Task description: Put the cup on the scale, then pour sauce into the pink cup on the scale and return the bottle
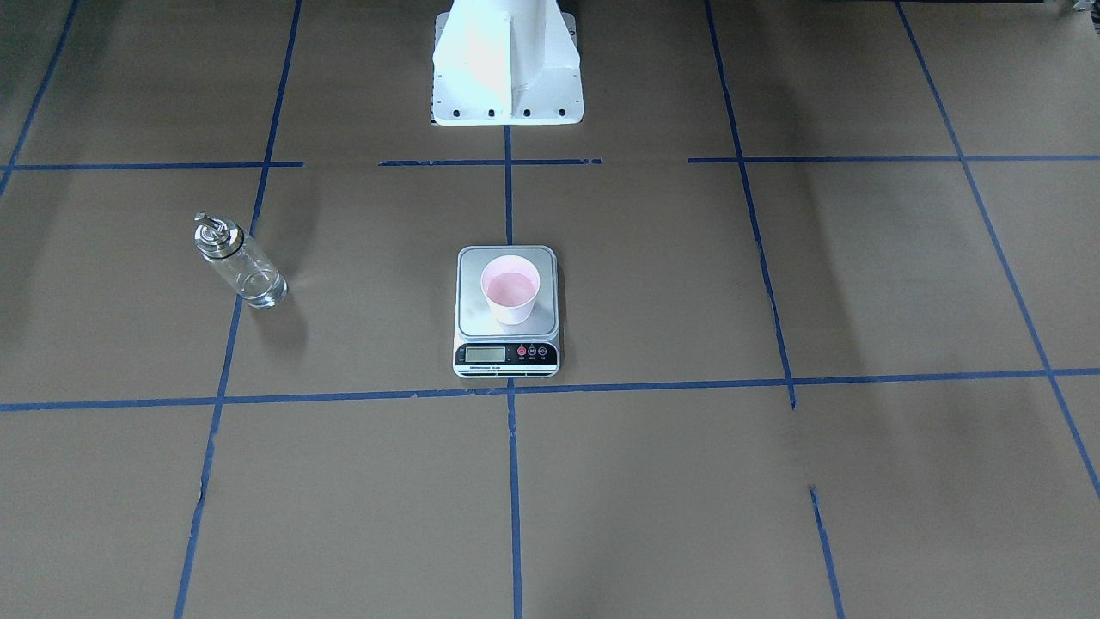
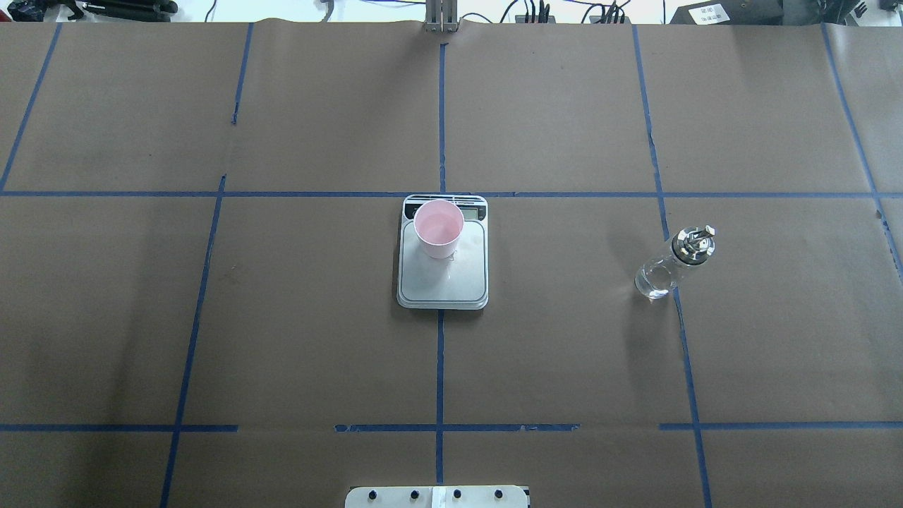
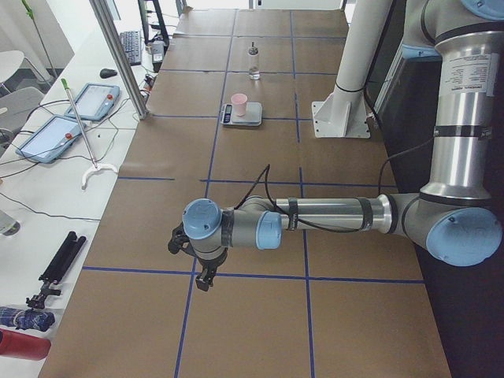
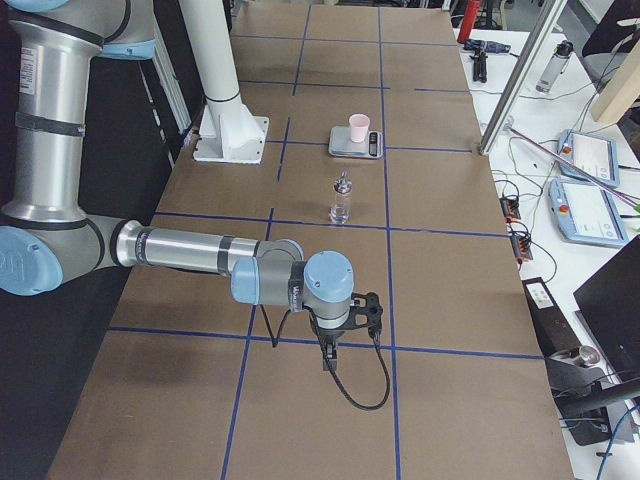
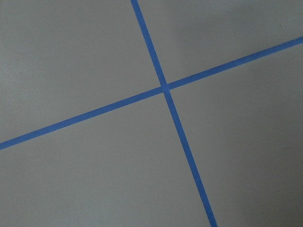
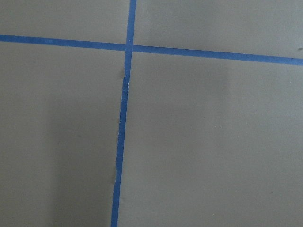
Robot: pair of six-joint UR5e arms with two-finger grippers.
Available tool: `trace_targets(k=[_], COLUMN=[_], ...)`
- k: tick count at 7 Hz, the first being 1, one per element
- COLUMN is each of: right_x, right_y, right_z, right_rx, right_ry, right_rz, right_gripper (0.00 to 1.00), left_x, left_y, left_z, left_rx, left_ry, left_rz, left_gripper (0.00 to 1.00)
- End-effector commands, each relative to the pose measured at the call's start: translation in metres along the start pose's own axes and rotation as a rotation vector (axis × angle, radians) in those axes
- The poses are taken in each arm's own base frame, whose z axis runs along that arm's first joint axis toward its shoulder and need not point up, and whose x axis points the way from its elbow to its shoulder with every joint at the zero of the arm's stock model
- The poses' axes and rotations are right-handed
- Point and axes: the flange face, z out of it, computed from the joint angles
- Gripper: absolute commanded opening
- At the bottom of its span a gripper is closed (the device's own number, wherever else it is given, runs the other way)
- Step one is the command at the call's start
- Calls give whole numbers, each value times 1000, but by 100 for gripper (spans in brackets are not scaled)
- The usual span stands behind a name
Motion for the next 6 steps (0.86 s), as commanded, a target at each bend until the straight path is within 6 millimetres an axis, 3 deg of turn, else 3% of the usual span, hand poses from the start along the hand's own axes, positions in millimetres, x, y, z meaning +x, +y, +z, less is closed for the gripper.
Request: trace_targets(k=[1,6], right_x=[0,2], right_y=[1,4], right_z=[1,2], right_rx=[-3,-5], right_ry=[3,3], right_rz=[0,1], right_gripper=[100,100], left_x=[0,-5], left_y=[2,5], left_z=[1,6], left_rx=[-2,-12], left_ry=[1,3], left_rz=[-3,-11], left_gripper=[100,100])
